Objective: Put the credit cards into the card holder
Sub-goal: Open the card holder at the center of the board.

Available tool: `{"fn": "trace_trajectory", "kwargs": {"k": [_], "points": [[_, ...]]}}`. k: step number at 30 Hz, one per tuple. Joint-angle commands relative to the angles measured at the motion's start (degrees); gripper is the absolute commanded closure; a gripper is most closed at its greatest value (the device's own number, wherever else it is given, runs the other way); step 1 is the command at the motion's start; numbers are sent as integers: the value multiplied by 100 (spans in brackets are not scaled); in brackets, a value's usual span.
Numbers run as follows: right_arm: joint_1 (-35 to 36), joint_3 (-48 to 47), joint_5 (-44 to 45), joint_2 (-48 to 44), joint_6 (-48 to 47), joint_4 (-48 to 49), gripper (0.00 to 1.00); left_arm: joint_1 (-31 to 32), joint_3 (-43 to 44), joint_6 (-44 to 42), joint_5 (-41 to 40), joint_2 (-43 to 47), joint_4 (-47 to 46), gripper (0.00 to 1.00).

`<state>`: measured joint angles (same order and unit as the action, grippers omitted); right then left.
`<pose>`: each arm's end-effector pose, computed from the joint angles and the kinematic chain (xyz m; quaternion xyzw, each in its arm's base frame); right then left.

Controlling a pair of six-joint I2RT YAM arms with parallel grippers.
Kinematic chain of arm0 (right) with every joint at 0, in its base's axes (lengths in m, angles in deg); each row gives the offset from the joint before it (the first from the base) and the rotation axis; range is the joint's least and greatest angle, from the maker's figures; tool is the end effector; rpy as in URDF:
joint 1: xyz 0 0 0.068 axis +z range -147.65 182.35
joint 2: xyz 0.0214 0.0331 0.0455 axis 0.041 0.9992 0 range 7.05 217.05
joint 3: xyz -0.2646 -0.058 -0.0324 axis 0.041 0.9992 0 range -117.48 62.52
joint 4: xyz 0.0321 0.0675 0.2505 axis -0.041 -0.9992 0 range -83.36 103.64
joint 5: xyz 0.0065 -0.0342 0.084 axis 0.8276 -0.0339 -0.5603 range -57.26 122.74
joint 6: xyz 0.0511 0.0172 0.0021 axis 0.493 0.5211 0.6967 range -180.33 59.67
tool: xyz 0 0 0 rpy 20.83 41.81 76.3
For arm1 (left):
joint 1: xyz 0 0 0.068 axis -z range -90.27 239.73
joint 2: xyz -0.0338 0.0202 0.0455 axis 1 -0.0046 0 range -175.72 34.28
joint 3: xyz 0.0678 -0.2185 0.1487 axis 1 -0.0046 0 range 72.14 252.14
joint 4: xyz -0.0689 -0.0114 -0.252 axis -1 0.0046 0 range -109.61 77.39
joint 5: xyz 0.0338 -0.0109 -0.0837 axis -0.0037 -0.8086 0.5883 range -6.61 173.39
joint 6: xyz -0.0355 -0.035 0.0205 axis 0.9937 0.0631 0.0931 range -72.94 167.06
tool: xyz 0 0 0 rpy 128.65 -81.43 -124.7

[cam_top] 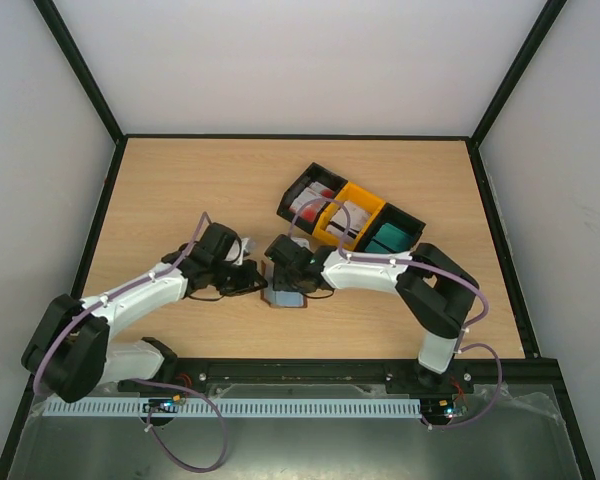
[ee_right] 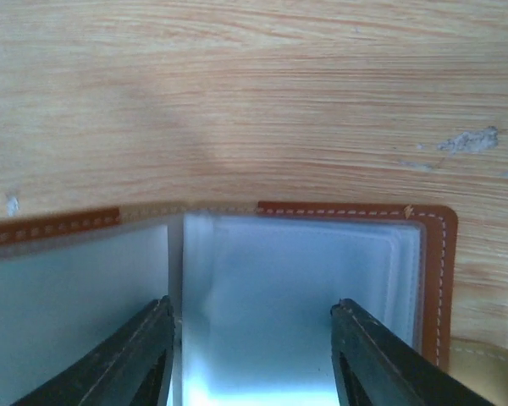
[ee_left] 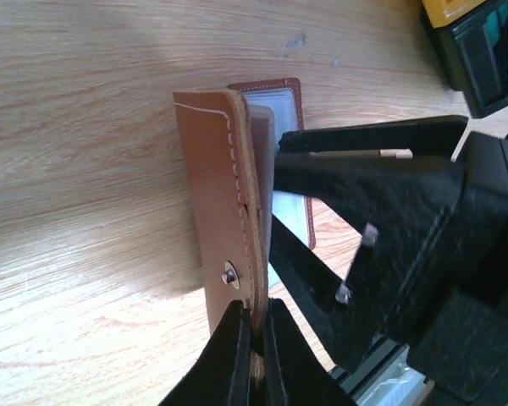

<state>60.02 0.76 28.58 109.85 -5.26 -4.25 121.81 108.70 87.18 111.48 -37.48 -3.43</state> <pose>0.1899 0.3049 0.1615 -0.0316 0.9624 0.2422 0.1190 0.1928 -0.1405 0.1897 0.0159 0.9189 -0.3741 0.1243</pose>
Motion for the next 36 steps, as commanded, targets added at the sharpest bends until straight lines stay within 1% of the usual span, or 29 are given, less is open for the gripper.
{"fn": "trace_trajectory", "kwargs": {"k": [1,4,9,12,16,19,23,25,27,29,31,36], "points": [[8,18,63,-141,-433,-628,46,-274,-238,117,699,-54,-893,98],[35,-188,136,36,-499,-869,43,-497,-522,193,824,-119,-1212,98],[259,-982,474,622,-585,-1407,37,-684,-712,-165,412,-223,-877,97],[415,-1353,660,1001,-594,-1664,35,-797,-948,-258,341,-187,-796,92],[561,-1557,886,1338,-497,-1873,35,-862,-1093,-197,223,-129,-662,83],[621,-1504,1168,1424,-364,-2044,34,-861,-1076,31,-302,-28,-322,80],[623,-1383,1802,1262,-107,-2374,29,-861,-1138,209,-690,32,-220,77],[623,-1405,2131,1084,19,-2539,27,-861,-1128,201,-735,10,-223,77],[623,-1476,2277,886,43,-2594,25,-861,-1118,198,-632,13,-273,76],[623,-1581,2191,710,-59,-2508,22,-861,-1114,182,-436,34,-342,75],[623,-1609,1888,537,-257,-2266,22,-861,-1099,180,-266,60,-378,73],[625,-1800,1611,365,-332,-2121,27,-861,-1065,136,-110,190,-331,71]]}}
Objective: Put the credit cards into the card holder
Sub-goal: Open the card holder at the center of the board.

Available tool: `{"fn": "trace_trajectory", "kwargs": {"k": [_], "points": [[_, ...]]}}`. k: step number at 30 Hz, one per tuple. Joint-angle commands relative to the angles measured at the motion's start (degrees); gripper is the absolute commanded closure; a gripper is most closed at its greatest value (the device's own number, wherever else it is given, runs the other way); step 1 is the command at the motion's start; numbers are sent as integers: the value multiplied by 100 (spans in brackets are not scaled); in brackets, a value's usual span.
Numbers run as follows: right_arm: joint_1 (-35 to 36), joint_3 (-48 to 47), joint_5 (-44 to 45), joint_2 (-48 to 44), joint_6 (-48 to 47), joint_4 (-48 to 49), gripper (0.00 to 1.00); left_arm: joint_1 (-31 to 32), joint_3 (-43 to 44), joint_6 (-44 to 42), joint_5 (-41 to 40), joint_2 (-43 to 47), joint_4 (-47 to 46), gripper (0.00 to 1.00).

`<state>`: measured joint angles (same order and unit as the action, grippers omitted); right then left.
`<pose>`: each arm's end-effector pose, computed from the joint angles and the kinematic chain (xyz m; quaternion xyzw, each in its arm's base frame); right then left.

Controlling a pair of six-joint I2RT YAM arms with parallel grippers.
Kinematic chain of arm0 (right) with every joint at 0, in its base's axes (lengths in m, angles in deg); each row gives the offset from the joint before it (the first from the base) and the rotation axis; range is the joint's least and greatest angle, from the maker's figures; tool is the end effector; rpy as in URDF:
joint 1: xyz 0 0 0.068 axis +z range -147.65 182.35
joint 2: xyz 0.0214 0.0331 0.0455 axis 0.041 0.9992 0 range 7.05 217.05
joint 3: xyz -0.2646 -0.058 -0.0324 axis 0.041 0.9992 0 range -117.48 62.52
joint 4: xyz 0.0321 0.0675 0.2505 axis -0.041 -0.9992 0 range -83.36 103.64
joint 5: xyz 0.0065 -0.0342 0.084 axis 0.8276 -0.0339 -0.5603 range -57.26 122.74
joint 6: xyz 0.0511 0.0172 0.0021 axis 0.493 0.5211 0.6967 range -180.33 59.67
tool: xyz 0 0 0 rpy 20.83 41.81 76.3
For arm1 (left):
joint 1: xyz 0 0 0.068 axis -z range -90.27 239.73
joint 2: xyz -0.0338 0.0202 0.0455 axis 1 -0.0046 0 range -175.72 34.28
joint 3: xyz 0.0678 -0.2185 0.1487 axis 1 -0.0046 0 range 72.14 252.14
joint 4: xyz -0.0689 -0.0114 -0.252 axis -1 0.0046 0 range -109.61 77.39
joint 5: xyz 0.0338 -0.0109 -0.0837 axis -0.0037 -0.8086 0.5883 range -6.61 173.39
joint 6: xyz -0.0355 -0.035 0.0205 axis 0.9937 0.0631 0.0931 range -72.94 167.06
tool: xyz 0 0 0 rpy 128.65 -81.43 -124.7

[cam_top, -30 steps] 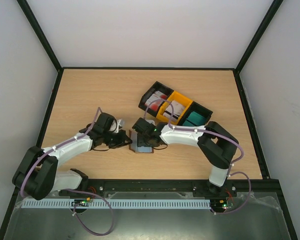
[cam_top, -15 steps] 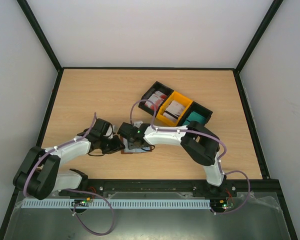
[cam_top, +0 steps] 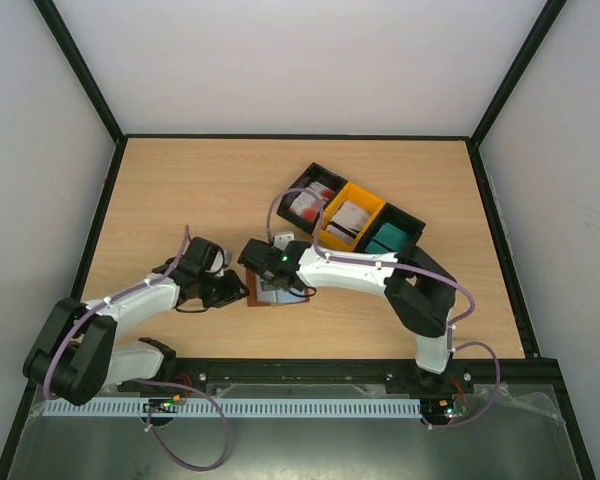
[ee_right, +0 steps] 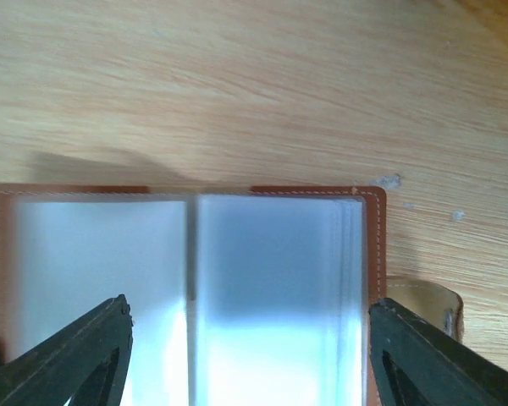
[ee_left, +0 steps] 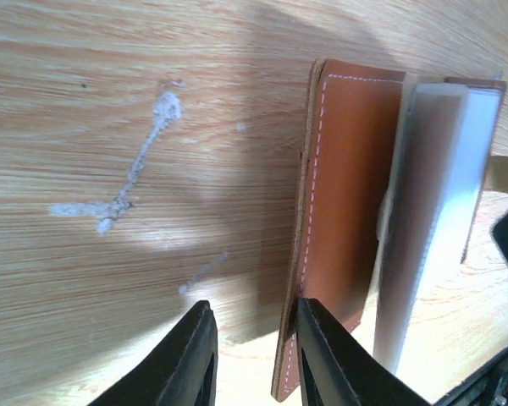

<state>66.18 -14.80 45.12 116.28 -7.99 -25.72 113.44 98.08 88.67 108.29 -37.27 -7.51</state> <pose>0.1751 0.3391 0.1811 -0.0808 0.9778 0.0810 0.1757 0.1841 -0.0971 0.1410 -0.0867 0.9359 -0.3209 0.1169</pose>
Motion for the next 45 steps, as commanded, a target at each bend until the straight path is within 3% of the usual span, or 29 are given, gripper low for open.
{"fn": "trace_trajectory", "kwargs": {"k": [1,6,9,15,23,32,37,45], "points": [[7,-251,-58,-273,-72,47,29,-24,5,-20,196,194,100,71],[6,-219,-302,-63,-116,168,44,-24,40,-37,136,275,213,71],[6,-110,-502,38,-113,381,46,-24,56,-59,61,319,289,71],[49,-66,-840,446,-293,402,39,-246,119,-232,234,345,410,66],[58,312,-446,763,-214,232,34,-600,335,-308,269,652,763,60],[-75,-489,-393,28,-773,161,25,-624,1009,-615,49,1013,1318,39],[-748,-252,-480,-843,-1924,349,26,-621,1318,-528,116,1140,1373,30],[-2701,-306,-1609,-1359,-4504,67,27,-309,1695,-588,443,1084,932,12]]}}
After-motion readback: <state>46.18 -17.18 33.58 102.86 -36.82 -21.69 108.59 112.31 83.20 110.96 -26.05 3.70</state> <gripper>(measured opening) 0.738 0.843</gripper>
